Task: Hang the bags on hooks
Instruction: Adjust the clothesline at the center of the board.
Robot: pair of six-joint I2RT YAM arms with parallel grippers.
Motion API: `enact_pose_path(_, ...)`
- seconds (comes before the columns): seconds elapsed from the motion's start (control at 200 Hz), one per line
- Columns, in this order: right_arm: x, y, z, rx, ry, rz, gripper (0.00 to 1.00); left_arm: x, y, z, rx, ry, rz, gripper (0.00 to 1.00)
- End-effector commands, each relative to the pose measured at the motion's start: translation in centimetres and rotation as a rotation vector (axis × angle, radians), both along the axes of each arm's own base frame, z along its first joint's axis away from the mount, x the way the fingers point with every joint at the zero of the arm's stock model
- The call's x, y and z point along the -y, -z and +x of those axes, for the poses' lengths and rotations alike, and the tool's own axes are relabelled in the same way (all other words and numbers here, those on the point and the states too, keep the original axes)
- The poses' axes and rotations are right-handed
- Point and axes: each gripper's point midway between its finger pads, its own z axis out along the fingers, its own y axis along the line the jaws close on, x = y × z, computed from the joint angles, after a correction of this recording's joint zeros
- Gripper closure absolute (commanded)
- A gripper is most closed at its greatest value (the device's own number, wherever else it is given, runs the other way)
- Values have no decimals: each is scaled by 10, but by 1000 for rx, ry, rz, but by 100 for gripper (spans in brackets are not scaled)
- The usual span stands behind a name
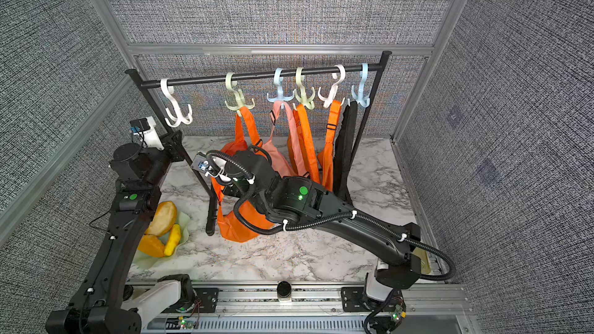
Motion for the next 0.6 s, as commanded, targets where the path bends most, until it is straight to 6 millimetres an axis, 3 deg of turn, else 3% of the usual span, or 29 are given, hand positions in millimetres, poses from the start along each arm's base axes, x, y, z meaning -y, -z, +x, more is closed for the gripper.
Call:
enact_pose_path(0.0,-6,-25,8,81,1,44,100,8,-27,-11,92,41,-64,82)
enact_pose_path(0.24,-14,-49,25,141,1,129,100,9,-26,-31,101,47,-76,82)
enact_pose_path(0.415,-28,-64,25,165,-66,200,100,10,-25,-41,102,51,-81,78)
enact_pose_path(0.485,-36,-68,24,181,-89,219,100,9,-26,-45,97,43,-85,64)
enact_pose_path(0.59,-43,-74,28,199,-99,244,100,5,-28,-52,86,19,-86,30)
